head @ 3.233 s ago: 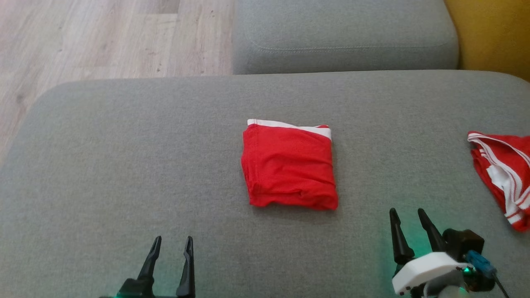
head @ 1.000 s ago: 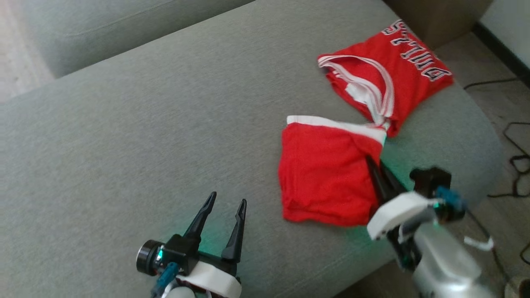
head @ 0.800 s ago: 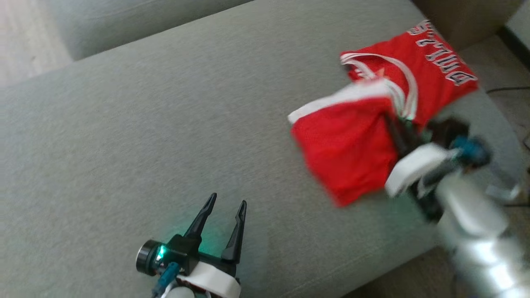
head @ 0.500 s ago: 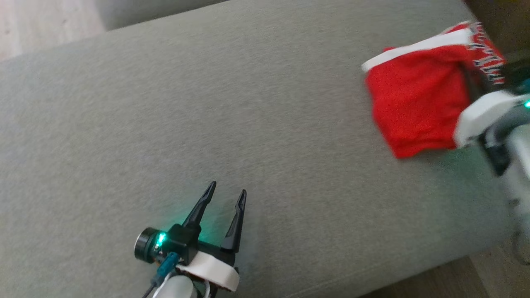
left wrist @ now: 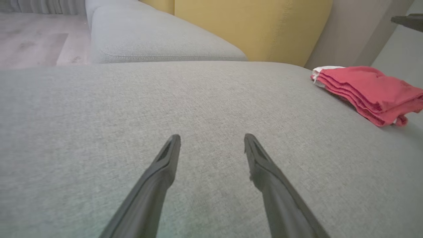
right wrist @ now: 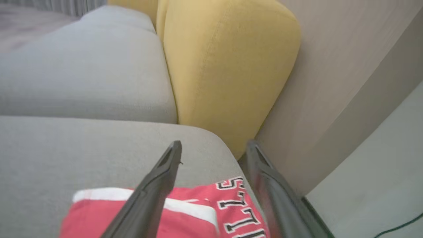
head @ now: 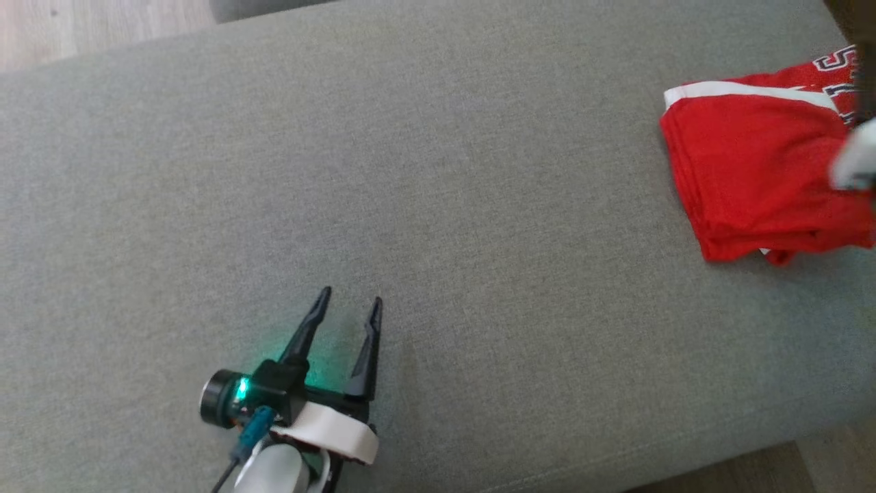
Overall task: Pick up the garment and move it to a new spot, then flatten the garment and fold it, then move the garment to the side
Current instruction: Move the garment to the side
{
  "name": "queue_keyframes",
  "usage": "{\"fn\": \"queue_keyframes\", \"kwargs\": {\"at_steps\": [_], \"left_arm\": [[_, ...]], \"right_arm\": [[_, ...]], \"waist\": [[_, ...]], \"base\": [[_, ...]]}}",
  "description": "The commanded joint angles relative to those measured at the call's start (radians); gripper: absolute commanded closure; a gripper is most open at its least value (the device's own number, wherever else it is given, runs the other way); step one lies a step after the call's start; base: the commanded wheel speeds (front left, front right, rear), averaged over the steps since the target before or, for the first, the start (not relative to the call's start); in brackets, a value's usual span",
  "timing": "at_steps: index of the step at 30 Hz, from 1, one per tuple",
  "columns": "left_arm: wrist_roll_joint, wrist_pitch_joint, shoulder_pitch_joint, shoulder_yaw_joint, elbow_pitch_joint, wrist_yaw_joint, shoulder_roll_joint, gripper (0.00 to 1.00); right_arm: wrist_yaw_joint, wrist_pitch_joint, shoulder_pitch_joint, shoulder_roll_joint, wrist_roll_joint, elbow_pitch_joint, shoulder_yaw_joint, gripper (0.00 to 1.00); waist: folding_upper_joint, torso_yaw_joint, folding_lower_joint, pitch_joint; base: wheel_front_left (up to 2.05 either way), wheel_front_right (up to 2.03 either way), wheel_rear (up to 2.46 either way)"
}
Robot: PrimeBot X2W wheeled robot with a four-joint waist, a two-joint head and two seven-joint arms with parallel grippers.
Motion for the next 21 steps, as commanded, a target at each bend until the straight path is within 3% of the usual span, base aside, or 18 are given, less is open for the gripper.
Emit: {"fn": "queue_keyframes", "kwargs": {"at_steps": [1, 6, 11, 21], "left_arm": [[0.001, -0.005, -0.022, 0.040, -0.032, 0.009, 0.002, 0.00], [-0.005, -0.005, 0.015, 0.102, -0.042, 0.041, 0.002, 0.00], [-0.003, -0.005, 0.044, 0.161, -0.050, 0.060, 0.002, 0.00], [-0.002, -0.005, 0.095, 0.256, -0.054, 0.073, 0.002, 0.00]], "right_arm": [[-0.001, -0.019, -0.002, 0.036, -0.006, -0.046, 0.006, 0.00], [-0.001, -0.028, 0.110, 0.182, 0.027, -0.215, 0.009, 0.00], [-0.001, -0.029, 0.277, 0.271, 0.066, -0.345, 0.017, 0.00], [-0.001, -0.029, 0.538, 0.350, 0.089, -0.448, -0.034, 0.00]], "waist": [[0.0000, 0.002, 0.0000, -0.012], [0.0000, 0.029, 0.0000, -0.057], [0.0000, 0.084, 0.0000, -0.090], [0.0000, 0.199, 0.0000, -0.143]], "base": [[0.00, 0.00, 0.00], [0.00, 0.00, 0.00], [0.00, 0.00, 0.00], [0.00, 0.00, 0.00]]}}
